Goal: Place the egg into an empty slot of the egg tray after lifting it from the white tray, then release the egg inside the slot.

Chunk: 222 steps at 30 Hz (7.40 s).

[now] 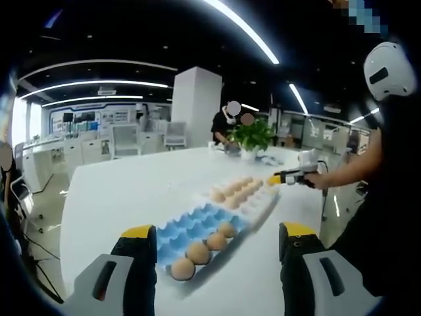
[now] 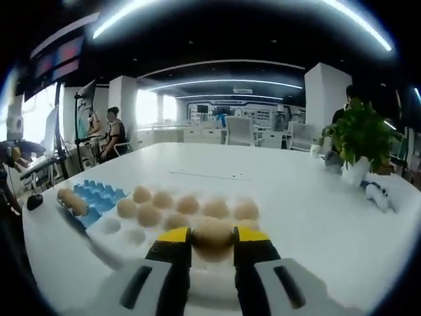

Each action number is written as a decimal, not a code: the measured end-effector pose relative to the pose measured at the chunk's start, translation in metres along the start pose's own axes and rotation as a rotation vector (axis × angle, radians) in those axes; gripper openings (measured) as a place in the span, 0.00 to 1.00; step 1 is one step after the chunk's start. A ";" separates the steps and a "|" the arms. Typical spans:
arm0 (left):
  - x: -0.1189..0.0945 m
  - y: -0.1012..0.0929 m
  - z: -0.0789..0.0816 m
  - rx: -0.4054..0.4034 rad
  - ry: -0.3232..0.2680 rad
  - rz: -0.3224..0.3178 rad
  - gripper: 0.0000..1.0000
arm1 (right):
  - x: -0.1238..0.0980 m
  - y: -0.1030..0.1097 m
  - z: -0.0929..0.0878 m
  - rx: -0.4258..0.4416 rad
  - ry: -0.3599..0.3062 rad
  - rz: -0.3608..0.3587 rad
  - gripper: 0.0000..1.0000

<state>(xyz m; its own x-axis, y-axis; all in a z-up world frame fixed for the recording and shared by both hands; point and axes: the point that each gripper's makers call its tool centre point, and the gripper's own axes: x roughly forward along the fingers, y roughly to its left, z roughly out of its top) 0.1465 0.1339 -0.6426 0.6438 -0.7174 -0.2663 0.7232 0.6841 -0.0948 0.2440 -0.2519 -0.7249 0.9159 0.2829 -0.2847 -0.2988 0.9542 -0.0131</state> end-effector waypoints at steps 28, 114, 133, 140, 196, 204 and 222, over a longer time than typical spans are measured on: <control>-0.006 0.000 -0.002 -0.004 -0.005 0.010 0.77 | 0.029 0.095 0.006 -0.025 -0.002 0.231 0.24; -0.015 0.008 -0.004 -0.012 -0.013 0.033 0.76 | 0.066 0.218 -0.033 -0.160 0.104 0.529 0.25; -0.014 0.003 -0.002 -0.006 -0.013 0.027 0.76 | 0.063 0.209 -0.016 -0.163 0.026 0.511 0.31; -0.013 0.002 0.001 -0.001 -0.016 0.024 0.76 | 0.060 0.204 -0.009 -0.138 0.006 0.503 0.34; -0.011 0.003 -0.002 -0.004 -0.005 0.026 0.76 | 0.091 0.142 -0.005 -0.089 0.013 0.314 0.34; -0.011 0.005 -0.002 -0.006 -0.003 0.032 0.76 | 0.096 0.149 -0.006 -0.119 0.027 0.331 0.32; -0.005 0.008 0.003 -0.004 -0.006 0.027 0.76 | 0.104 0.146 -0.014 -0.218 0.109 0.254 0.24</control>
<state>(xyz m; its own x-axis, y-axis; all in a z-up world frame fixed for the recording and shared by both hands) 0.1496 0.1423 -0.6394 0.6644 -0.6997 -0.2627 0.7048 0.7036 -0.0913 0.2925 -0.0848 -0.7695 0.7743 0.4856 -0.4058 -0.5747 0.8081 -0.1296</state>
